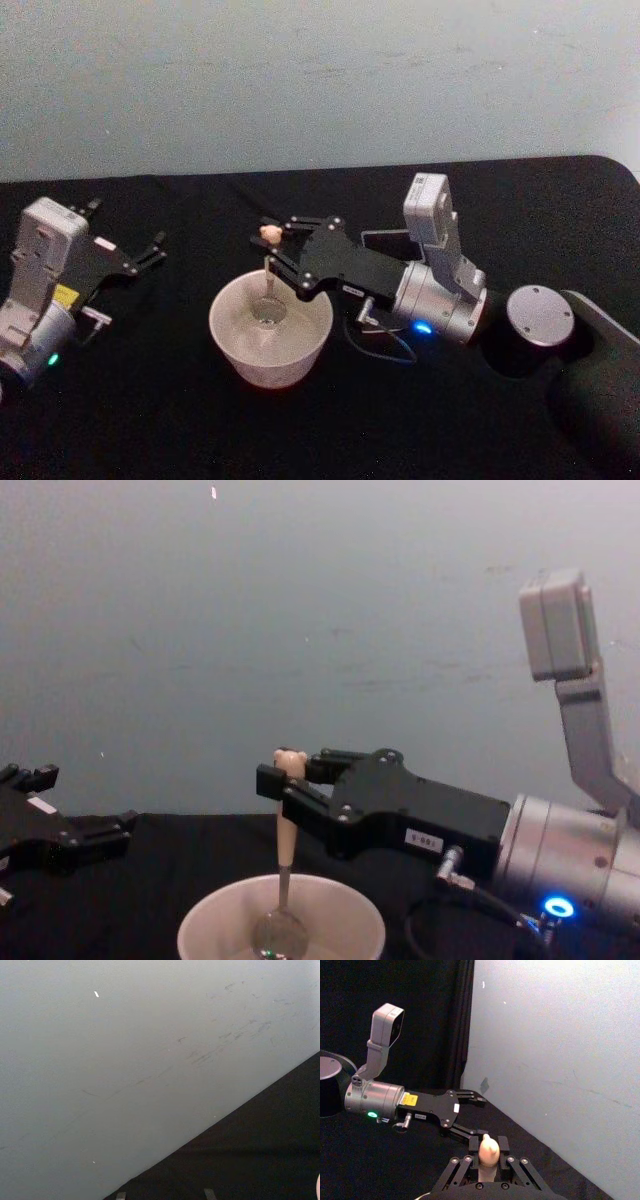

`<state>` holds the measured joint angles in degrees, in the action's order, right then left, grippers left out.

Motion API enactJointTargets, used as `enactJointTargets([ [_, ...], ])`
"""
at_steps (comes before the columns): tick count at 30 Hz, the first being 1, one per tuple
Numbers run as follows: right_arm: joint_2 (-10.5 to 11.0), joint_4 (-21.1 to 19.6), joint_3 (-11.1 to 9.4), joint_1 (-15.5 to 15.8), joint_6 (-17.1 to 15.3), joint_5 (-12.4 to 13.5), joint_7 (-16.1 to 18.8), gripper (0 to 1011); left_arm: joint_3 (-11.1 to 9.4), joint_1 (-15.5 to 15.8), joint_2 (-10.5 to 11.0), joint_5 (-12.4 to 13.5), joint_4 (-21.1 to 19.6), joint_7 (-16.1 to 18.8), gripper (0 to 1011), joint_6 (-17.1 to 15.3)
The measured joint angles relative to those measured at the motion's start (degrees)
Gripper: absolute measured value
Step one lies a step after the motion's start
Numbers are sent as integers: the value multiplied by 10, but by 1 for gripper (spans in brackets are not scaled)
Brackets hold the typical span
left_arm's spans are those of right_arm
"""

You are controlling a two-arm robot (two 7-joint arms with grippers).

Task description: Pick up the stirring spoon with one hand, stir inside the cup, then place it back in its original position.

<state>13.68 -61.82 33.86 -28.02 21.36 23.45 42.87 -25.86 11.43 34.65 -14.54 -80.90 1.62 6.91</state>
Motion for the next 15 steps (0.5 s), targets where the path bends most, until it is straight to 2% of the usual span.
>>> enactJointTargets([
  [15,-1,3,-7,6,-5,-10,0,215,0,0,0,0,0,0,1002,0],
])
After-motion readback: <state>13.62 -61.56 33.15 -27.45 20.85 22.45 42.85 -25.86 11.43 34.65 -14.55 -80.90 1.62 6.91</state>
